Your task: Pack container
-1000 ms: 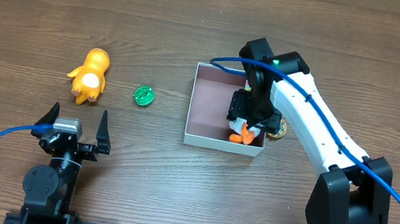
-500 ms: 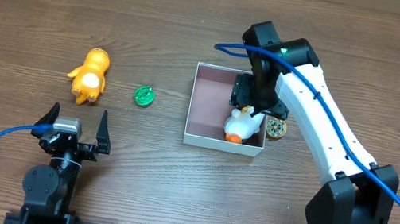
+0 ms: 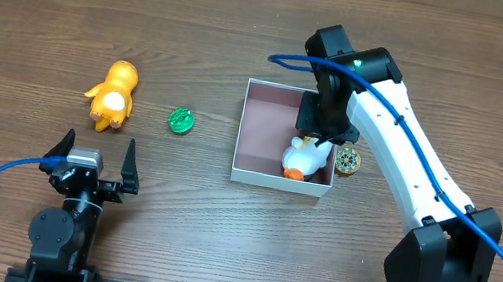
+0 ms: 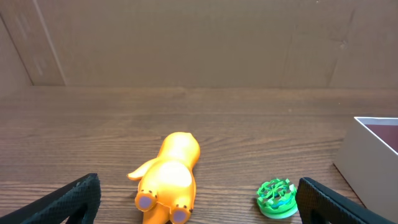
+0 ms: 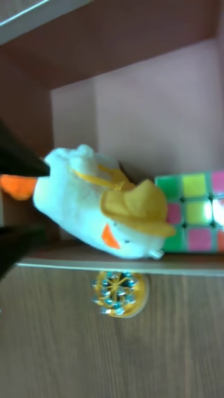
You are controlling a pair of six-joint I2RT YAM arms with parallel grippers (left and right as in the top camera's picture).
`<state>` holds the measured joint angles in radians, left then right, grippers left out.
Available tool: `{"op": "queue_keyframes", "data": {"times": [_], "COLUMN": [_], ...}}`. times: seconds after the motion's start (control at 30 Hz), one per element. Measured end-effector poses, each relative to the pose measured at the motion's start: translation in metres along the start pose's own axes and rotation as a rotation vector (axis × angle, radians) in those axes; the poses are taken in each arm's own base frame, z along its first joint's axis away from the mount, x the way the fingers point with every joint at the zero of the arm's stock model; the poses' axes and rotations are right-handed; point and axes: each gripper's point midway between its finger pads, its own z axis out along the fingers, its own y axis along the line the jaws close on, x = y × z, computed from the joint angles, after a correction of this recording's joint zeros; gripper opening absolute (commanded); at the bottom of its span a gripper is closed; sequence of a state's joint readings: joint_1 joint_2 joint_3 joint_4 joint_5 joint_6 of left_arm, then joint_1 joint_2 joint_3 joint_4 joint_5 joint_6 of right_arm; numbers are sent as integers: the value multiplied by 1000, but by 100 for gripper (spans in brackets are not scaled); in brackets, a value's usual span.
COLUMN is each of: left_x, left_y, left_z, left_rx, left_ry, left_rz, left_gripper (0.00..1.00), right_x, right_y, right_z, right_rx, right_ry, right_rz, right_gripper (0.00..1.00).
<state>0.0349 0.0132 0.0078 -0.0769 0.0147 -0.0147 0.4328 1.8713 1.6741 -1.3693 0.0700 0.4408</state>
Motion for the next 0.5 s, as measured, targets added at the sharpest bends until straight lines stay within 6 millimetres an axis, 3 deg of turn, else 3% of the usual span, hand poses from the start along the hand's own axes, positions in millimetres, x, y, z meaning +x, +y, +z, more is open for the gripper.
{"op": "queue_keyframes", "data": {"times": [0.3,0.5], "left_x": [0,0], "left_y": [0,0], "left_z": [0,0], "left_rx": [0,0], "left_ry": [0,0], "left_rz": [0,0], "left_gripper": [100,100], "right_x": [-4,16], "right_y": [19,16], "right_z": [0,19], "right_rx": [-102,-97], "right_ry": [-5,76], "right_rz": [-16,-20], "right_gripper": [4,4]}}
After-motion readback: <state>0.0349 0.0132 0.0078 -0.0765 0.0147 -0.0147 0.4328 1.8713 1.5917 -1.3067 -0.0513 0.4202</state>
